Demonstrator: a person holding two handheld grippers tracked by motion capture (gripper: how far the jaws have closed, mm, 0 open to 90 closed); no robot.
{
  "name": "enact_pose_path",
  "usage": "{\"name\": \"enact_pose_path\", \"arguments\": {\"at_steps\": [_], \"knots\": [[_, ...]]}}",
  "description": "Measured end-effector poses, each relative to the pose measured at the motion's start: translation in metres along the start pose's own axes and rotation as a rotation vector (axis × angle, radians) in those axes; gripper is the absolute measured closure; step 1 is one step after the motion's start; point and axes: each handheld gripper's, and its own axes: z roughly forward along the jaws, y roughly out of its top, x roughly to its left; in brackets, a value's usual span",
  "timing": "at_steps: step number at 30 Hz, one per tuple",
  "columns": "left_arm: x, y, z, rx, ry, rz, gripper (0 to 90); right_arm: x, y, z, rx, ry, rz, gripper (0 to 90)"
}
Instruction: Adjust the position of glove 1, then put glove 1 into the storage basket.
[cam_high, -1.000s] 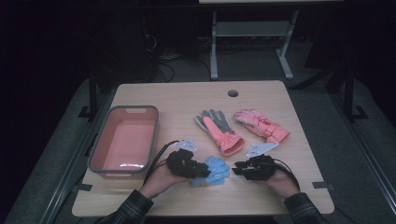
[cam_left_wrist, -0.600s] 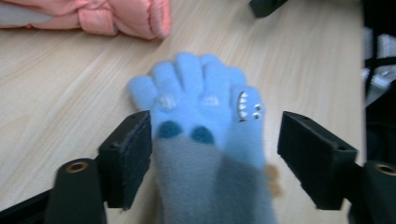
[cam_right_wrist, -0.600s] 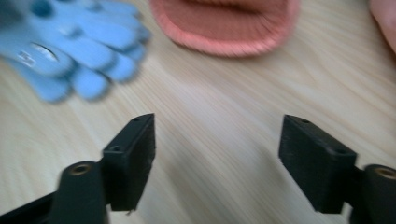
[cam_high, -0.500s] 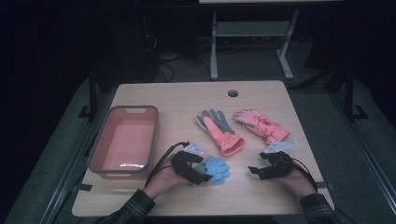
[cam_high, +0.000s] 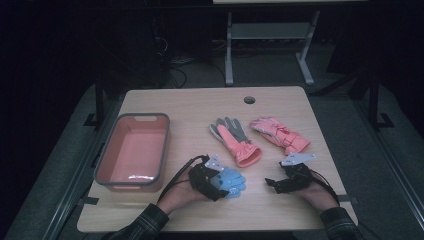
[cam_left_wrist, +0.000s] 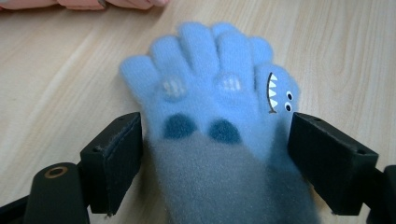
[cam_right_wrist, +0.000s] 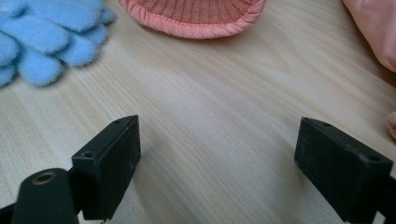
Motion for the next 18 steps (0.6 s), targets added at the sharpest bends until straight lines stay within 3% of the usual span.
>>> {"name": "enact_pose_path", "arguments": {"at_steps": [3, 8, 18], "knots": [[-0.0033, -0.0003, 0.0023, -0.003, 0.007, 0.006, 16.7, -0.0001, -0.0011, 0.0007, -0.013, 0.005, -0.004, 13.3], [-0.0049, -0.0016, 0.0022, 0.007, 0.027, 0.057, 17.6, -0.0004, -0.0010, 0.0010, -0.014, 0.006, -0.004, 13.2], [-0.0077, -0.0036, -0.0008, -0.016, 0.027, 0.069, 37.0, -0.0004, -0.0009, 0.0012, -0.014, 0.006, -0.004, 13.1]]}}
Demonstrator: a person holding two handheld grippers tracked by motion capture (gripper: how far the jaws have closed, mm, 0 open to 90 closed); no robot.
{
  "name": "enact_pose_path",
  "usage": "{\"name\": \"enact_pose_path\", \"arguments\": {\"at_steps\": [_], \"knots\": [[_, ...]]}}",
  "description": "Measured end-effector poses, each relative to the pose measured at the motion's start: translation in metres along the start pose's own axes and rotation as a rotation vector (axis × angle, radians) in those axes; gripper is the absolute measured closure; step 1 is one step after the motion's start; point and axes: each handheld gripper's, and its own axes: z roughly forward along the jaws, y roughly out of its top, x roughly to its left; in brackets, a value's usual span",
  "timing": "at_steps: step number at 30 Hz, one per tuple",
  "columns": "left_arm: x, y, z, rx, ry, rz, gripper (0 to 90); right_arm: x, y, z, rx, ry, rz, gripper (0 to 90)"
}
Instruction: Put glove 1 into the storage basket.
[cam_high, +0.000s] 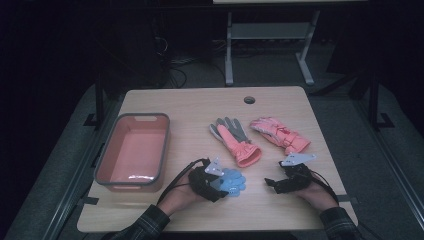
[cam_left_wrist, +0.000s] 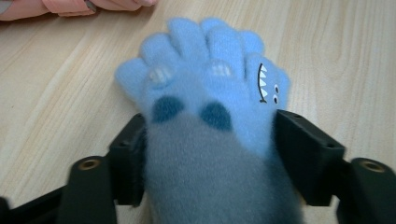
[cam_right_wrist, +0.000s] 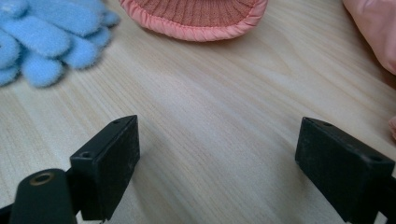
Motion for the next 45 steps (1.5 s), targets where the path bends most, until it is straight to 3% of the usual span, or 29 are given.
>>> {"name": "enact_pose_path", "arguments": {"at_steps": [7, 8, 11, 15, 19, 29, 38, 39, 45], "knots": [[0.000, 0.000, -0.002, -0.004, -0.025, 0.013, 53.7, 0.000, 0.000, 0.000, -0.001, -0.002, -0.001, 13.1], [0.000, 0.000, -0.003, -0.004, -0.038, 0.012, 59.9, 0.000, 0.000, 0.000, 0.000, -0.003, 0.000, 13.1], [-0.001, 0.001, -0.002, -0.007, -0.059, -0.017, 68.6, 0.000, 0.000, 0.001, 0.000, -0.003, 0.000, 13.1], [-0.001, 0.003, -0.002, 0.009, -0.060, -0.021, 74.0, 0.000, 0.001, 0.001, 0.000, -0.005, 0.001, 13.1], [0.001, 0.003, -0.003, 0.000, -0.077, -0.062, 75.6, 0.000, 0.001, 0.001, 0.000, -0.005, 0.002, 13.1], [0.008, 0.004, -0.012, -0.015, -0.084, -0.085, 76.8, 0.000, 0.001, 0.001, 0.000, -0.005, 0.003, 13.1], [0.012, 0.009, -0.027, -0.052, -0.086, -0.122, 76.8, 0.000, 0.001, 0.001, -0.001, -0.005, 0.001, 13.1], [0.015, 0.010, -0.031, -0.061, -0.093, -0.140, 76.8, 0.000, 0.001, 0.001, -0.001, -0.005, 0.001, 13.1], [0.020, 0.013, -0.044, -0.075, -0.061, -0.163, 76.7, 0.000, 0.002, 0.001, 0.003, -0.002, 0.006, 13.1]]}}
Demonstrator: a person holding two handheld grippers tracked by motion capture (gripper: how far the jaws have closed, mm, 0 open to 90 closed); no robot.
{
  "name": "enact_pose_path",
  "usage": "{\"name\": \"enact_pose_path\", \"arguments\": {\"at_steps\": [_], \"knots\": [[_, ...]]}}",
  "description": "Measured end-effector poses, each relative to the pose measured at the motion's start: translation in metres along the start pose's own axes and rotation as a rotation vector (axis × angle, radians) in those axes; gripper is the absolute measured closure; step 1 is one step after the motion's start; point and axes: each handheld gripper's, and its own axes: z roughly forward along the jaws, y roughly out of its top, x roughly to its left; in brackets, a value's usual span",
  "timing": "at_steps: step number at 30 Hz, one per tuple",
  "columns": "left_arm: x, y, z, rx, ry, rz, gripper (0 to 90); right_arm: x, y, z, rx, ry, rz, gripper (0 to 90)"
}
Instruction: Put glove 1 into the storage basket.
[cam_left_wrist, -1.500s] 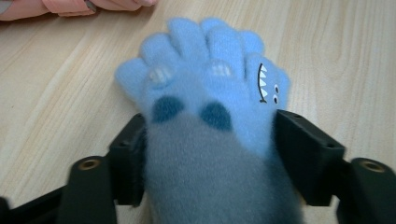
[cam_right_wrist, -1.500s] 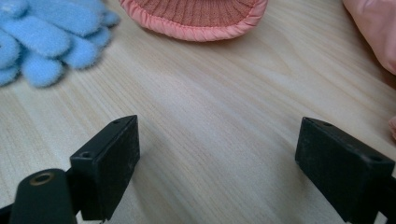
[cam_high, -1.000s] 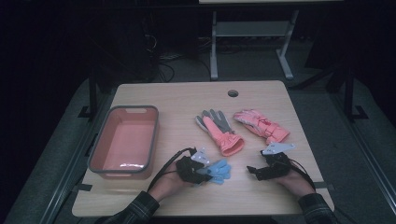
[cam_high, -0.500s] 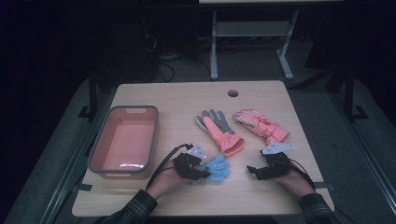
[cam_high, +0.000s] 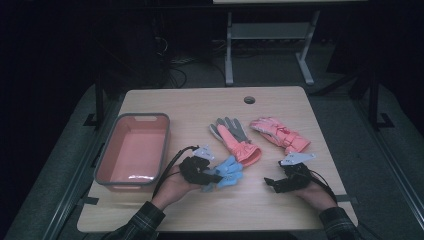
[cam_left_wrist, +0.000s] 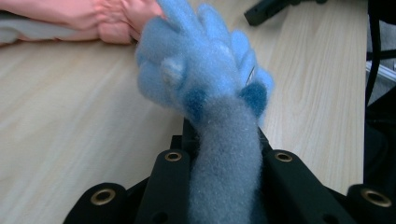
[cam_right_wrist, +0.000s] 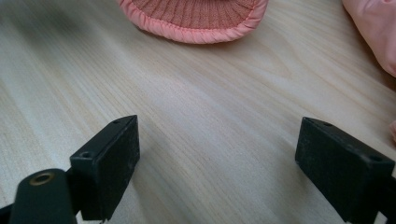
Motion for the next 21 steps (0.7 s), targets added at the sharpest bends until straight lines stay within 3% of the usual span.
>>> {"name": "enact_pose_path", "arguments": {"at_steps": [15, 21], "knots": [[0.014, 0.003, -0.034, -0.063, 0.070, -0.093, 76.5, 0.000, 0.000, 0.000, 0.000, 0.000, 0.001, 13.1], [0.025, 0.000, -0.061, -0.099, 0.115, -0.135, 76.5, 0.000, 0.000, 0.000, 0.000, 0.000, 0.002, 13.1]]}}
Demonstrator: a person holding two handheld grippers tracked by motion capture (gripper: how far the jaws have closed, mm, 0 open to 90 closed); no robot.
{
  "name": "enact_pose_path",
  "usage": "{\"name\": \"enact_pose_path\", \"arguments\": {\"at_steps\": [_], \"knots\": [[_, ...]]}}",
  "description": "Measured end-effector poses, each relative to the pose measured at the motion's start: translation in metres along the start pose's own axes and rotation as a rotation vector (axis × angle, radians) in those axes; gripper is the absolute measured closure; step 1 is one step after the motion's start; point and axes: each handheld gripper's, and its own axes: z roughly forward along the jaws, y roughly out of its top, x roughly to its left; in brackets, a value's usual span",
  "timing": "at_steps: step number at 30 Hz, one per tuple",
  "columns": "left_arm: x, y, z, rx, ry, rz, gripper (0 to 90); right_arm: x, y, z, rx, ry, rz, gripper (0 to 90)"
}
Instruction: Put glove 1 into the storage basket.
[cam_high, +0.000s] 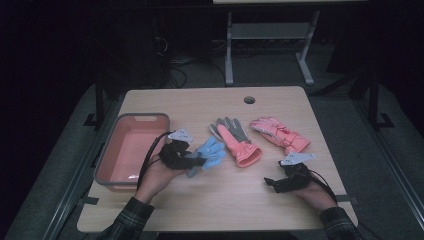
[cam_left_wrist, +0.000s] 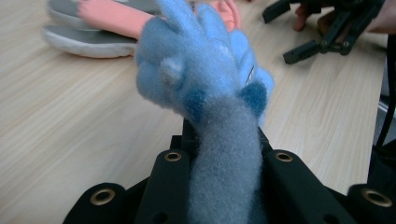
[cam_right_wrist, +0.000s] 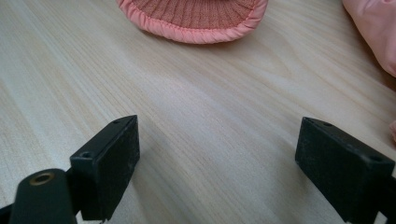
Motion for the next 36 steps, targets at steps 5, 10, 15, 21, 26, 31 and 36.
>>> {"name": "enact_pose_path", "arguments": {"at_steps": [5, 10, 15, 21, 26, 31, 36], "knots": [[0.011, -0.001, -0.019, -0.027, 0.040, -0.021, 76.5, 0.000, 0.000, 0.000, 0.000, 0.000, 0.000, 13.1], [0.019, -0.004, -0.034, -0.051, 0.080, -0.044, 76.5, 0.000, 0.000, 0.000, -0.001, -0.002, -0.003, 13.1], [0.027, -0.007, -0.046, -0.057, 0.121, -0.050, 76.5, -0.001, 0.000, 0.000, -0.004, -0.001, -0.007, 13.1], [0.041, -0.015, -0.062, -0.058, 0.203, -0.074, 76.5, -0.001, 0.000, 0.000, -0.003, -0.001, -0.007, 13.1], [0.052, -0.022, -0.070, -0.060, 0.246, -0.096, 76.5, 0.000, 0.000, 0.000, -0.004, -0.001, -0.002, 13.1], [0.066, -0.032, -0.081, -0.064, 0.295, -0.143, 76.5, -0.001, 0.000, 0.000, -0.003, 0.000, -0.007, 13.1], [0.078, -0.041, -0.090, -0.067, 0.345, -0.177, 76.5, -0.001, 0.000, 0.000, -0.004, -0.001, -0.007, 13.1]]}}
